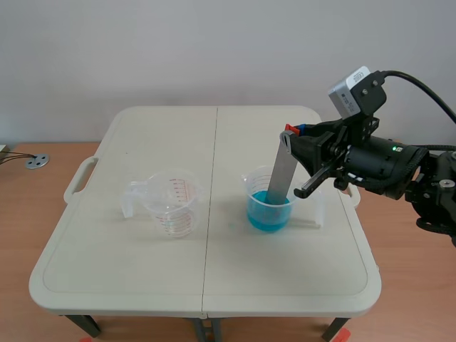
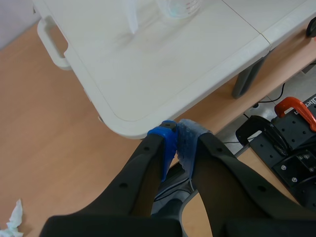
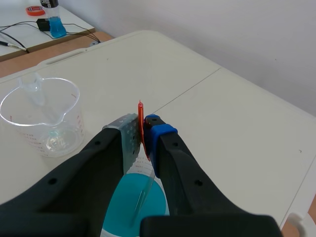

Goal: Hold the metal plate by the orange handle, dip it into the blue solution, take it out and point at it, then put the plate back in the beaker on the left.
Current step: 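Hold the plate still in the solution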

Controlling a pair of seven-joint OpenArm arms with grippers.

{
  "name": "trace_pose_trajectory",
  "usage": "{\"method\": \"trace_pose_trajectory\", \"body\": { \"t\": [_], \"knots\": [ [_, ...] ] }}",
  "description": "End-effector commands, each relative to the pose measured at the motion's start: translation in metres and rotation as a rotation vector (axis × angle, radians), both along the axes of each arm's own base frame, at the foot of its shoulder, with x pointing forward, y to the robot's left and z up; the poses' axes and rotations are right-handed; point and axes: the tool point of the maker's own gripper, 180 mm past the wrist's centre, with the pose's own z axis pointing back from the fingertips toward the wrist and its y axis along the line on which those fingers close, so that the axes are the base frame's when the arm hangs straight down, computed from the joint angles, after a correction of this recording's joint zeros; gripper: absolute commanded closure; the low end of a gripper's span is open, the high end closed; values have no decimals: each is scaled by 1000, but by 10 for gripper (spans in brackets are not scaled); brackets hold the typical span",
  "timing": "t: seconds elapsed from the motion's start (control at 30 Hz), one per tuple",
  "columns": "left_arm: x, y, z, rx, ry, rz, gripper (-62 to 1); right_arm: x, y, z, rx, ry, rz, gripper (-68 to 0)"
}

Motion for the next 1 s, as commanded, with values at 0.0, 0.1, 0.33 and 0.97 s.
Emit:
{"method": "trace_pose_trajectory", "body": {
  "t": [0.0, 0.1, 0.33, 0.97],
  "knots": [
    [2, -3, 5, -20, -21, 4, -21, 0, 1, -4, -8, 15, 9, -15],
    [2, -3, 5, -20, -21, 4, -21, 0, 1, -3, -4, 11, 9, -15],
    [2, -3, 5, -20, -21, 4, -21, 0, 2, 4, 6, -11, 15, -15],
    [2, -3, 5, -20, -21, 4, -21, -10, 21, 59, -28, -167, 71, -15]
  ]
}}
